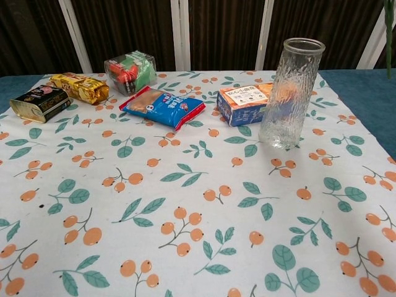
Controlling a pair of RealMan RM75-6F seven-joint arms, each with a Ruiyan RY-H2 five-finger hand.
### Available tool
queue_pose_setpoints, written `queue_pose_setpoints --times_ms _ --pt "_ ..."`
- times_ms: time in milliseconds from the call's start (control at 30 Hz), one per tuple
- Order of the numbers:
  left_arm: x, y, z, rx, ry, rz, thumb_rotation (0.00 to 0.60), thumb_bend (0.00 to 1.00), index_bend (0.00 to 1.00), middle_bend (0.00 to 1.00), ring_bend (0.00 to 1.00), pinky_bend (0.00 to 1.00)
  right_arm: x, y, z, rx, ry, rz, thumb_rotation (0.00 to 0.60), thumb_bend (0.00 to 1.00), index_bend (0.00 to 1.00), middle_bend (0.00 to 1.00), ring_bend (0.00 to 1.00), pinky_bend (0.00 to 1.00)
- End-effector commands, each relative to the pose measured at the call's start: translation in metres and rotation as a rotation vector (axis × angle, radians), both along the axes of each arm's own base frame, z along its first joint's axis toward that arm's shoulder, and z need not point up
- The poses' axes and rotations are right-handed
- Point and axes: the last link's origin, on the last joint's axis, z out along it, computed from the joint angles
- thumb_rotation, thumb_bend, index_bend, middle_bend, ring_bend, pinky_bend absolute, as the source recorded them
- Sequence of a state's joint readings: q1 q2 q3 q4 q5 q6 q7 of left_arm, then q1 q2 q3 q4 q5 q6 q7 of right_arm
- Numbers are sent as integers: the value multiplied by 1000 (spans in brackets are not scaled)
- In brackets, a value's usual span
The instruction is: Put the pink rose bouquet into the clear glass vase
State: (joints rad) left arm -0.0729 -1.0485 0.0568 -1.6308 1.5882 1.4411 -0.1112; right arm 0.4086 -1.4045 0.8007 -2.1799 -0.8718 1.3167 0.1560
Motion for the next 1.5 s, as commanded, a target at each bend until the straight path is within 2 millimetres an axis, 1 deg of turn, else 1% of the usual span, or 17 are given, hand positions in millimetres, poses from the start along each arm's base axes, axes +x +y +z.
queue_pose_setpoints --times_ms 33,100,233,400,533,800,933,1233,1500 --pt "0 0 0 0 1 0 600 0 0 0 0 0 13 -12 12 -23 -181 14 600 290 549 496 572 390" --pt "0 0 -1 -2 0 2 600 0 0 0 0 0 19 -22 15 -33 -260 24 600 290 549 496 572 390" --pt "-1 1 0 0 -1 8 600 0 0 0 0 0 29 -35 17 -48 -321 52 600 290 549 496 572 390" --pt "-1 2 -1 -4 -2 16 600 0 0 0 0 0 39 -52 12 -49 -358 75 600 289 549 496 572 390" --pt "-1 2 0 0 -5 19 600 0 0 0 0 0 41 -62 7 -53 -363 65 600 291 549 496 572 390" --pt "-2 2 0 0 -3 23 600 0 0 0 0 0 35 -82 -9 -42 -338 26 600 291 549 496 572 390" --pt "-2 3 0 0 -1 26 600 0 0 0 0 0 34 -89 -15 -33 -335 19 600 291 549 496 572 390" --pt "-3 3 0 -2 -3 33 600 0 0 0 0 0 27 -98 -26 -21 -334 -7 600 291 549 496 572 390" --pt "-3 3 -1 -11 -2 36 600 0 0 0 0 0 10 -100 -42 0 -336 -49 600 290 549 496 572 390"
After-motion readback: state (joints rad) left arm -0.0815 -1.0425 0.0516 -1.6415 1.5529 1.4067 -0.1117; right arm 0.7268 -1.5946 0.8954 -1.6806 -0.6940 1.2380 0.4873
